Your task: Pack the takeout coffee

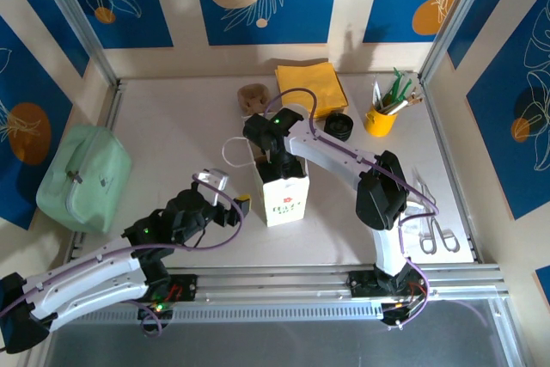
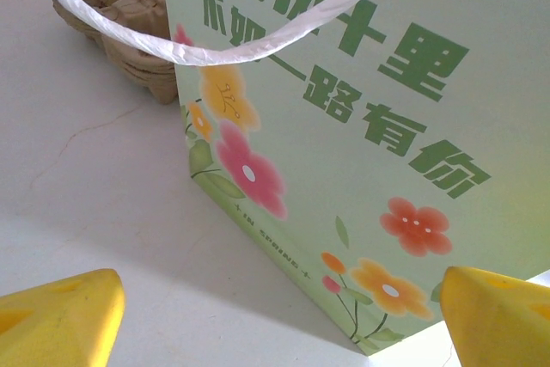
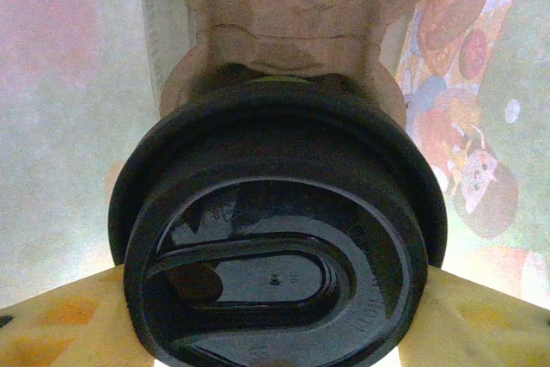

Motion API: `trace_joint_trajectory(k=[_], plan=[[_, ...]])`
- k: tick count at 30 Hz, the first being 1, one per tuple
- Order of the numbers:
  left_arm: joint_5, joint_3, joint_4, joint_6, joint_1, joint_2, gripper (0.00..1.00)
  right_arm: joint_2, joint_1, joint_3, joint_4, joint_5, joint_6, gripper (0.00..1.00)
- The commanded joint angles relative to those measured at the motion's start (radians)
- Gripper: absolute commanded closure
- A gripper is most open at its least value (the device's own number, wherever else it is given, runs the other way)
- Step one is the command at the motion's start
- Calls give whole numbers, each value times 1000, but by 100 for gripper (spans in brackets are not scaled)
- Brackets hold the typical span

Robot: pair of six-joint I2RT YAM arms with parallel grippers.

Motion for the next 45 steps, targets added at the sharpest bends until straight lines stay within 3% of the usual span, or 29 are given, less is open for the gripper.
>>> trace_joint_trajectory(k=[1, 7, 33, 45], plan=[[-11, 3, 21, 11, -6, -2, 6, 74, 2, -37, 44, -54, -9, 38], [-11, 3, 19, 10, -6, -8, 6, 66, 2, -32, 46, -54, -9, 37], [-18, -12, 4, 6, -6, -36, 5, -15, -2, -38, 37, -20, 4, 3], [-22, -13, 5, 3, -6, -36, 5, -27, -2, -34, 33, -16, -1, 2]])
